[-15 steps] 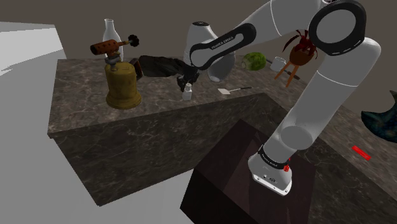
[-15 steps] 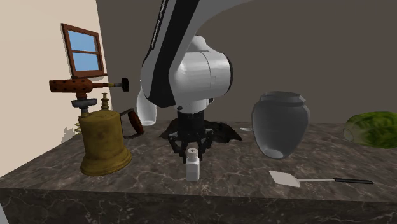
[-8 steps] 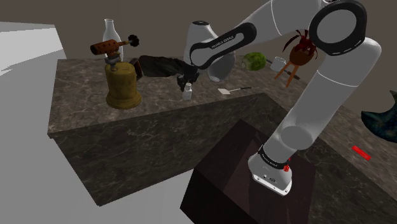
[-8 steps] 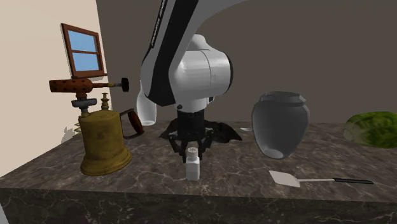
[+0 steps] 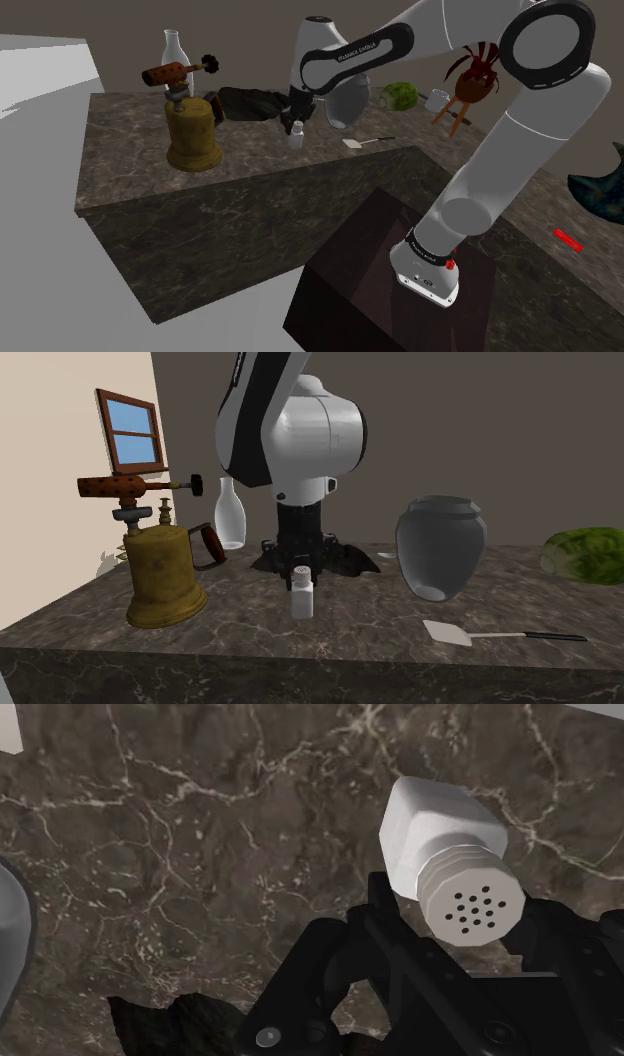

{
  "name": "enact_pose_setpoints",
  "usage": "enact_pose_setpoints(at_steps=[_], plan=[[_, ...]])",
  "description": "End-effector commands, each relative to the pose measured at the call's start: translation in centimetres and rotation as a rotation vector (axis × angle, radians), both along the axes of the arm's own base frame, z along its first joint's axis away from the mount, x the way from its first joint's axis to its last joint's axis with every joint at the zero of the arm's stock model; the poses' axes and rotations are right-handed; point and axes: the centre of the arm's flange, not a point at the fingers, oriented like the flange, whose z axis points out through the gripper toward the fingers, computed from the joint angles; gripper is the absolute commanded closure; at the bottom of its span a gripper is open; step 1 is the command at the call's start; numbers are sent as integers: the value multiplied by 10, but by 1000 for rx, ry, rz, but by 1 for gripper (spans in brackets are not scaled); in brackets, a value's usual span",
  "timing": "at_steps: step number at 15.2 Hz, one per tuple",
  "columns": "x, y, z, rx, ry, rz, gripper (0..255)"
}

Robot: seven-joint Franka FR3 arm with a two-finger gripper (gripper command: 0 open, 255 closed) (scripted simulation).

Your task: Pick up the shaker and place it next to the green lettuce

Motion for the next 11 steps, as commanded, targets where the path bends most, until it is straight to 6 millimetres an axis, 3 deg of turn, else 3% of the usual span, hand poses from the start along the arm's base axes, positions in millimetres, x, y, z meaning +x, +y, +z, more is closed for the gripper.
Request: enact_pose_setpoints(at_steps=[1,11], plan=[[0,-1,12,0,0,0,255],[0,-1,64,0,0,0,255]])
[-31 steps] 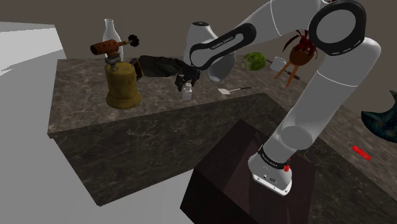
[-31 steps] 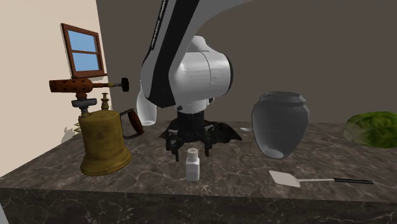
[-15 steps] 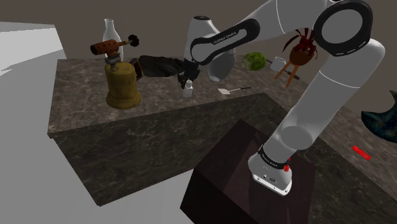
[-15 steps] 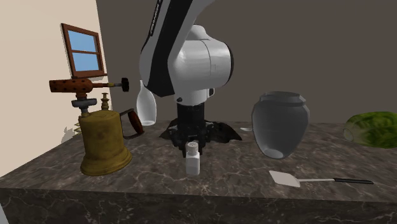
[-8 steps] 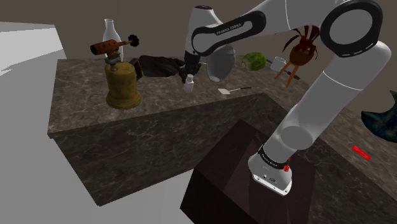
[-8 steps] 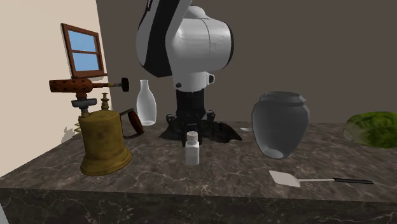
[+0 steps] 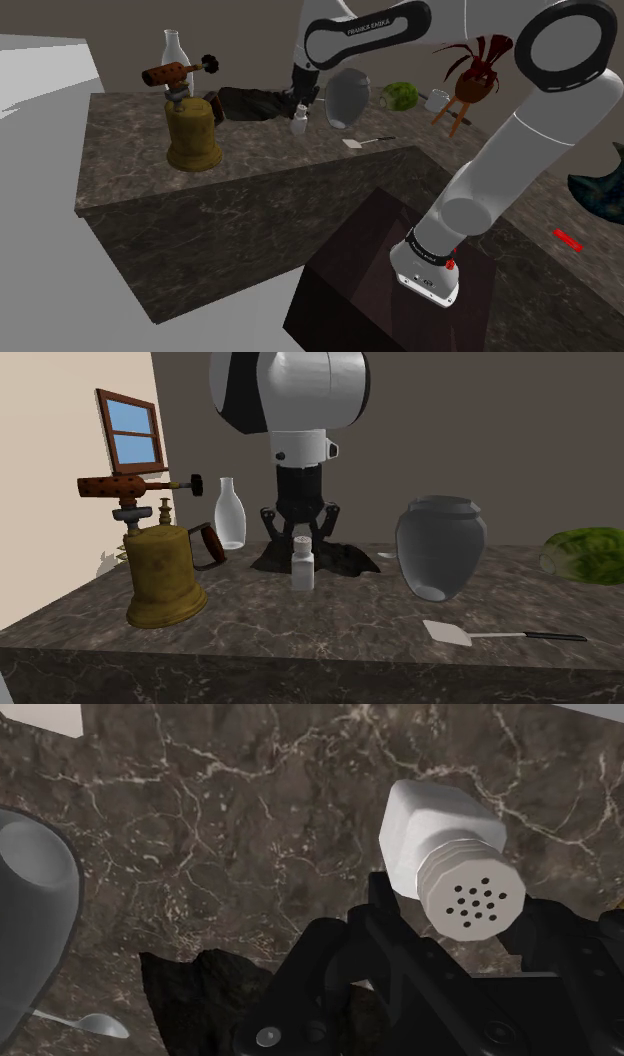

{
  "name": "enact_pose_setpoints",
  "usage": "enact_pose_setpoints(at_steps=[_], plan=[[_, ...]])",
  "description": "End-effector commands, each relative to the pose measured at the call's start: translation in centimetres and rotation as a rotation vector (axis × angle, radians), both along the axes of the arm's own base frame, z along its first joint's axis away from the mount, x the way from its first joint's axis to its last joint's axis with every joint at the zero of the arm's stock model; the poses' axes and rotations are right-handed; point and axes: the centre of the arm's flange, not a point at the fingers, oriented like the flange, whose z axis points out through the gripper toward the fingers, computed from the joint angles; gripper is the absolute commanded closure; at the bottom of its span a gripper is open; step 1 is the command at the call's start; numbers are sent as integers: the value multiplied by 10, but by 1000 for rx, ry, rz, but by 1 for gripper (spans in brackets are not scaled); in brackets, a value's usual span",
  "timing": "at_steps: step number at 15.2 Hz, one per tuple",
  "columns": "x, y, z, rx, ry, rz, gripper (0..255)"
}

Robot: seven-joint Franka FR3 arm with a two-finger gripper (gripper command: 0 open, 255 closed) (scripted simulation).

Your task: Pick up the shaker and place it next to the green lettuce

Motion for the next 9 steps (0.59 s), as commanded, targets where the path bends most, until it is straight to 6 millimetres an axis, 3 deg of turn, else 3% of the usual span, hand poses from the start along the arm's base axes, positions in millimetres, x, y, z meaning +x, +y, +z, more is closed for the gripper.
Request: enact_pose_setpoints(at_steps=[1,9], plan=[[0,0,10,0,1,0,255],[0,0,52,0,1,0,255]])
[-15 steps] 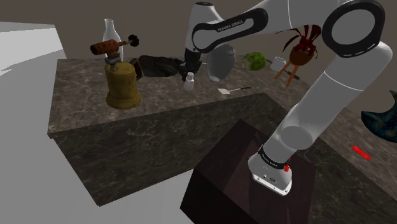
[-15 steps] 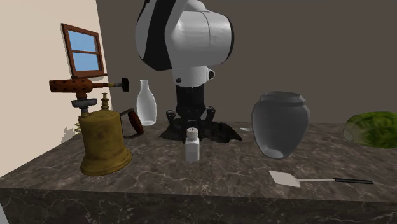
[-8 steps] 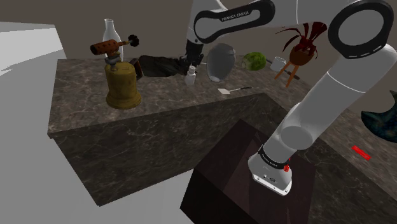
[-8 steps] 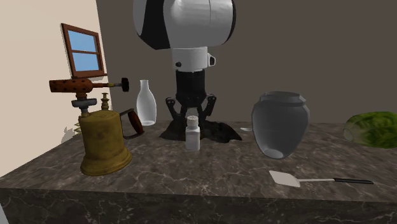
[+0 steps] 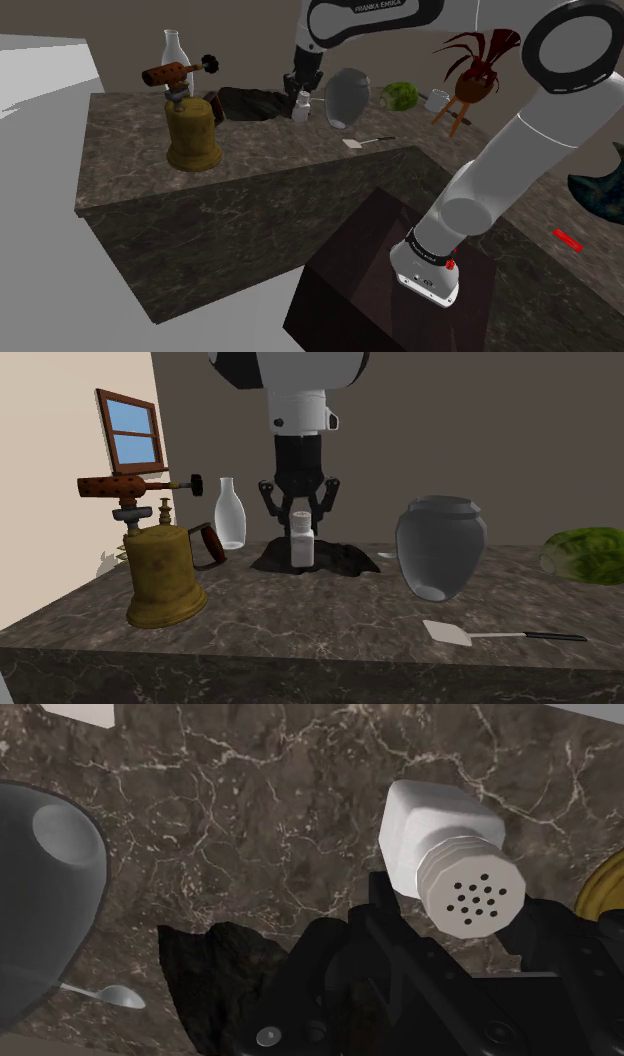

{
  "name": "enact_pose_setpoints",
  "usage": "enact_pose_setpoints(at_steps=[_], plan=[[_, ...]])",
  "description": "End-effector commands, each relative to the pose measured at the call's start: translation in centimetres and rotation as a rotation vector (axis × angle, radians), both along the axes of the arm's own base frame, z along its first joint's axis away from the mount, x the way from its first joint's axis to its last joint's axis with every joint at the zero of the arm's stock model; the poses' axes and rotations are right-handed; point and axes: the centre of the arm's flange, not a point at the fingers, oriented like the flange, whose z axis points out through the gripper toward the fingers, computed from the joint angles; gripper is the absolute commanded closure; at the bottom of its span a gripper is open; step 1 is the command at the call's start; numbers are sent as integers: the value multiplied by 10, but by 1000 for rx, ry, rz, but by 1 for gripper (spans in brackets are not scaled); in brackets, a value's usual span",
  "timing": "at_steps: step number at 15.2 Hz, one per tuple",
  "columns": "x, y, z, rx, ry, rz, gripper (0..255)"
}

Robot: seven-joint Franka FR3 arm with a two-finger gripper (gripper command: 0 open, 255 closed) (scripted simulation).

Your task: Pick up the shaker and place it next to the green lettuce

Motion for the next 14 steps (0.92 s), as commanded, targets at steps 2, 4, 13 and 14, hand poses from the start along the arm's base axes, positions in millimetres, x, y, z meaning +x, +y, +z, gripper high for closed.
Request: enact_pose_setpoints(at_steps=[2,4,13,14], plan=[[-1,0,16,0,0,0,255],[-1,0,27,0,0,0,255],[-1,0,74,0,0,0,255],[-1,0,75,0,0,0,255]])
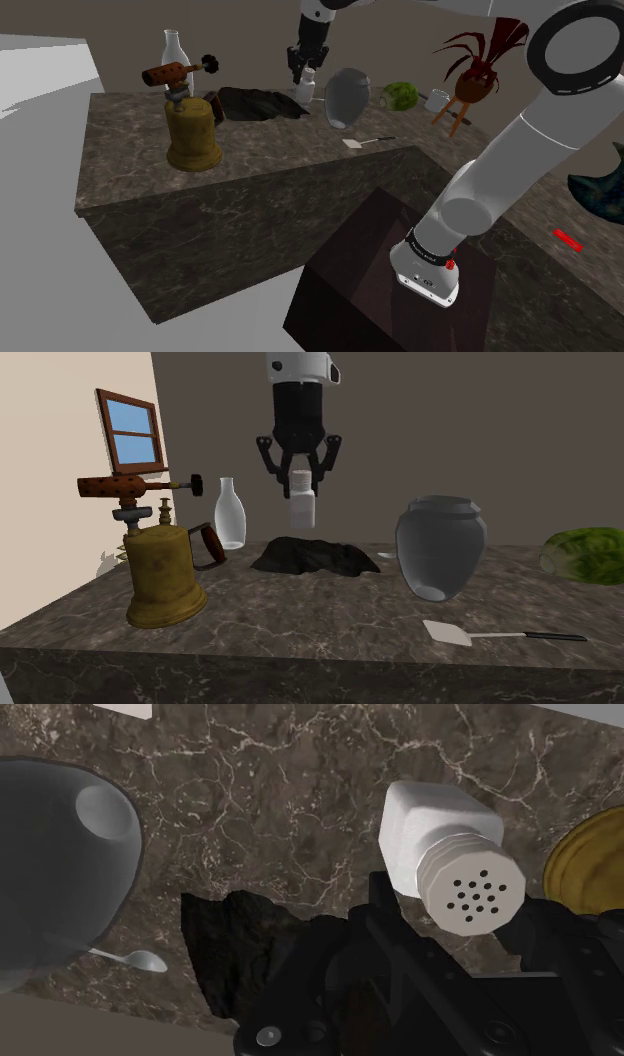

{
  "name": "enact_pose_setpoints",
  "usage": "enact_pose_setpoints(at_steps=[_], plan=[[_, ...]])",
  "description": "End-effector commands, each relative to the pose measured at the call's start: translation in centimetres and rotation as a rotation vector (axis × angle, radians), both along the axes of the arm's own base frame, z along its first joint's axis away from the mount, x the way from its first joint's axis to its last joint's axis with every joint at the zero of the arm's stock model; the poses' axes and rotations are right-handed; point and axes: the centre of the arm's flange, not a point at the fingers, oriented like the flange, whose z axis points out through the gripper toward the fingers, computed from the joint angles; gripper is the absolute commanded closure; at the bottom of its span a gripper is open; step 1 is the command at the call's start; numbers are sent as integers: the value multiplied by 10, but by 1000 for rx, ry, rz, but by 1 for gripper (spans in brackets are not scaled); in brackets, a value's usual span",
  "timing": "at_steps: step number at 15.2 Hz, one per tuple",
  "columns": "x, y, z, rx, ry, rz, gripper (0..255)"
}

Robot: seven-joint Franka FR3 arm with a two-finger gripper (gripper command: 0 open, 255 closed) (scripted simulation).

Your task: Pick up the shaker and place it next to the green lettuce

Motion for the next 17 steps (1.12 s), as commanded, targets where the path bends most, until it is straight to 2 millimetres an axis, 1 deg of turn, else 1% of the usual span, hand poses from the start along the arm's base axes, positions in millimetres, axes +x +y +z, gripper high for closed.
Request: enact_pose_setpoints(at_steps=[1,17], plan=[[-4,-13,3,0,1,0,255],[-73,-212,3,0,1,0,255]])
